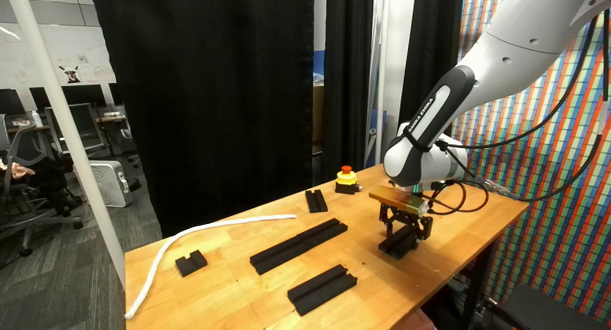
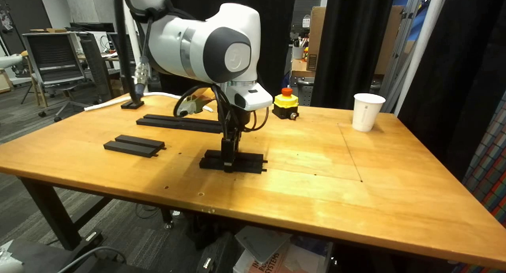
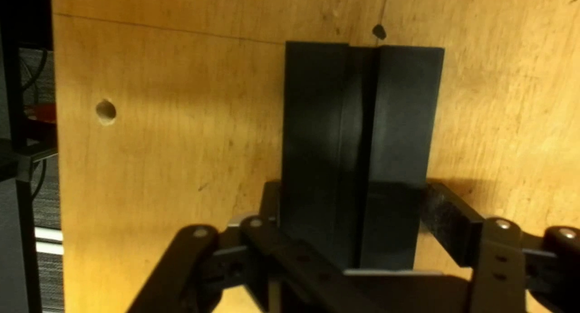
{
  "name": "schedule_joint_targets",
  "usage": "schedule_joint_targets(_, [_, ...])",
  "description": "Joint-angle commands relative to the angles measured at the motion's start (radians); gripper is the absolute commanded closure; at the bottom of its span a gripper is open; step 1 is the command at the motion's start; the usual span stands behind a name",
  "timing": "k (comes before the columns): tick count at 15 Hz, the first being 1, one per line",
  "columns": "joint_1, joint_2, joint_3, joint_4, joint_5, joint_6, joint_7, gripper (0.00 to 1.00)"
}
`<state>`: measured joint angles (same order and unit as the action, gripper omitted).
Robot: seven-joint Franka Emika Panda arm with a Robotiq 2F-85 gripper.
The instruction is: Arrange the black objects on the table
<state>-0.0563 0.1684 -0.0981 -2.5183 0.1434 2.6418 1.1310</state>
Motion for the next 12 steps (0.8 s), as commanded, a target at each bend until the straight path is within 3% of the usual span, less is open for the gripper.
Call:
schedule_joint_targets(1, [0.021, 0.008, -0.018, 0.021, -0.024, 0.010, 0.033, 0.51])
schedule_joint_targets(2, [0.021, 0.004, -0.017, 0.025, -0.023, 0.008, 0.032, 0.55])
schedule_joint_targets(12, [-0.003, 0.034, -0.026, 0.159, 0.013, -0.067, -0.005, 0.55])
